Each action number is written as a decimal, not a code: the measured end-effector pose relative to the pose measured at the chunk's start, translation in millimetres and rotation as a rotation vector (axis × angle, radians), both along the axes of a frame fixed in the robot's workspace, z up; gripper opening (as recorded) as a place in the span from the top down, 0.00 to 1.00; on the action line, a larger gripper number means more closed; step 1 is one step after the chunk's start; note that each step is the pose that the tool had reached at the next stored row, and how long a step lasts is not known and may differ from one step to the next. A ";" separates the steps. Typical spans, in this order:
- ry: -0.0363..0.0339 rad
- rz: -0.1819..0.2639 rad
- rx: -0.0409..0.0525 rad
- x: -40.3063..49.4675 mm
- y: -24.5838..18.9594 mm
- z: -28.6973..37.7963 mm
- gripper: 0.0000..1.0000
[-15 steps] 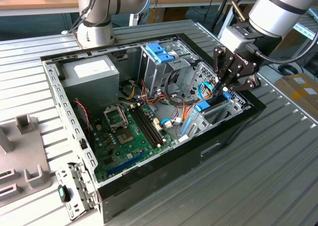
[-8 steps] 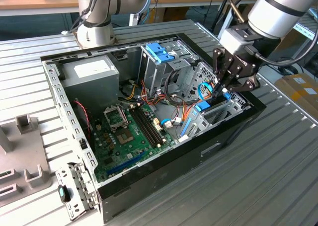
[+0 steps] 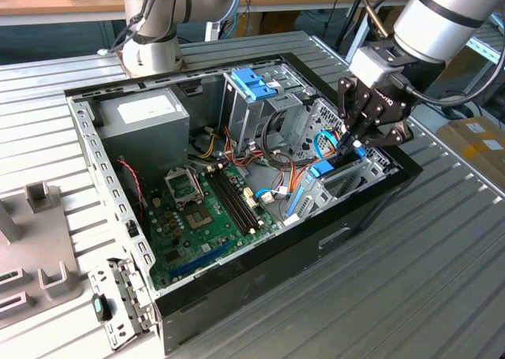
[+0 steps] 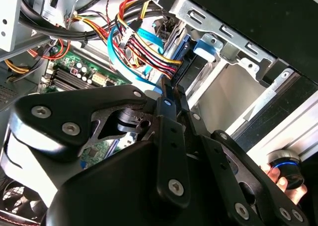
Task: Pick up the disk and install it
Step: 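Insert the second disk wire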
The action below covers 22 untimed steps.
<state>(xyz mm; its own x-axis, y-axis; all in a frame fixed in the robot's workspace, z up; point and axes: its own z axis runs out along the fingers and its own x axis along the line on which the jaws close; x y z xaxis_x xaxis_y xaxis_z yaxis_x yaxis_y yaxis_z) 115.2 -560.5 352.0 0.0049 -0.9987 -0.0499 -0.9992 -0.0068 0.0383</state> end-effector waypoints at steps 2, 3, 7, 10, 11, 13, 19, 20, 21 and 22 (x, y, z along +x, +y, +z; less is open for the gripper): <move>0.0000 0.000 -0.0001 0.2 0.0 -0.5 0.84; 0.0000 0.000 -0.0001 0.2 0.0 -0.8 0.84; 0.0000 0.000 -0.0001 0.3 0.0 -1.9 0.84; 0.0000 0.000 0.0000 0.4 0.0 -3.2 0.84; 0.0000 0.000 0.0000 0.4 0.0 -3.7 0.84; 0.0000 0.000 0.0000 0.4 0.0 -4.3 0.84; 0.0000 0.000 -0.0001 0.4 0.0 -6.8 0.84; 0.0000 0.000 -0.0002 0.4 0.0 -7.1 0.84; 0.0000 0.000 -0.0002 0.4 0.0 -7.4 0.84; 0.0000 0.000 -0.0002 0.4 0.0 -7.7 0.84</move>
<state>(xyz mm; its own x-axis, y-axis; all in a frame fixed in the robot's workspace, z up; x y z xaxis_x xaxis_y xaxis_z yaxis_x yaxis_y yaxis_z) 115.5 -560.6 344.2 0.0052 -0.9988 -0.0497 -0.9992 -0.0071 0.0383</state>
